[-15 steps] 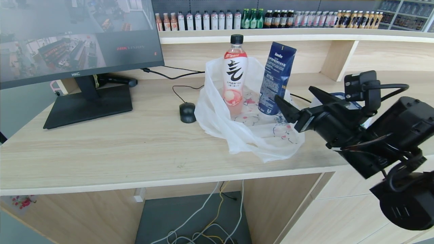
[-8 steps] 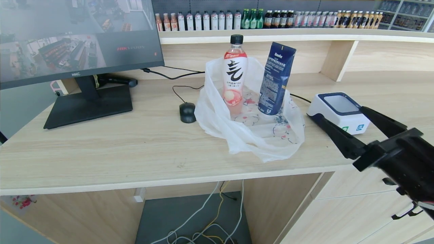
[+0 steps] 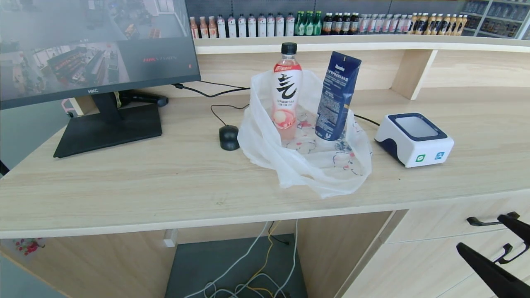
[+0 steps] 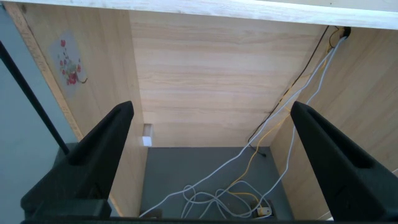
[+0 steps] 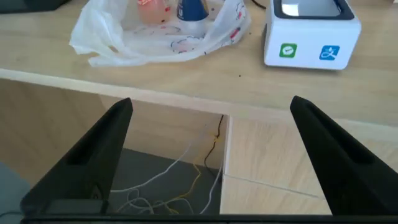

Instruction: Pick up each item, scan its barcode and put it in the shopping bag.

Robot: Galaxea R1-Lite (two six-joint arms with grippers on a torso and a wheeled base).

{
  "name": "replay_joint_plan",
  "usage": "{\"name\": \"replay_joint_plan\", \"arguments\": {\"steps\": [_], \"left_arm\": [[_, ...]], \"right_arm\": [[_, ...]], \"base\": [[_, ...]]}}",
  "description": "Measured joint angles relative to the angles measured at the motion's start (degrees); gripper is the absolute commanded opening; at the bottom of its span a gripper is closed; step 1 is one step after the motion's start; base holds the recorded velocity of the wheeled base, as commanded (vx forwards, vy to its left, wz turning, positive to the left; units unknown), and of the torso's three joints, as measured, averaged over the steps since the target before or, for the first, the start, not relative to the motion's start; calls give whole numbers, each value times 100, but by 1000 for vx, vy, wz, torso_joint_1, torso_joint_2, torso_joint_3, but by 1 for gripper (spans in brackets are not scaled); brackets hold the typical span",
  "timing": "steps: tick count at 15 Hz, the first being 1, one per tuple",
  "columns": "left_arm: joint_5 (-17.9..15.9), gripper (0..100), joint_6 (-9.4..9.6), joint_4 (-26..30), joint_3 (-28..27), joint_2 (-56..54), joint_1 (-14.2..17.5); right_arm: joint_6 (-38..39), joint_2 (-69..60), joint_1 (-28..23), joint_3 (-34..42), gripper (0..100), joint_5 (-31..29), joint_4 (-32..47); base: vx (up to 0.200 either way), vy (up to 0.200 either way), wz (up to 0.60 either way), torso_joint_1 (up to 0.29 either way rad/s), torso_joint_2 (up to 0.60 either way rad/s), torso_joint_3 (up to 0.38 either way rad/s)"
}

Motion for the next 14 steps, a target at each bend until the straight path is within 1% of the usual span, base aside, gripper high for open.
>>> {"name": "replay_joint_plan", "arguments": {"steps": [4,6,7,10,14], "left_arm": [[0,100,0,0,0,0,0],[0,100,-5,0,0,0,0],[0,100,-5,0,0,0,0],[0,100,-5,0,0,0,0],[0,100,-2,0,0,0,0]], "right_arm": [[-143,-2542,17,11,100,27,3324],[-244,-3586,1,-5,100,85,4675],[-247,-3962,-85,-24,100,107,4904],[2,-4428,-695,-22,100,143,4965],[104,-4457,-884,11,100,150,4973]], "base": [[0,0,0,0,0,0],[0,0,0,0,0,0],[0,0,0,0,0,0],[0,0,0,0,0,0],[0,0,0,0,0,0]]}}
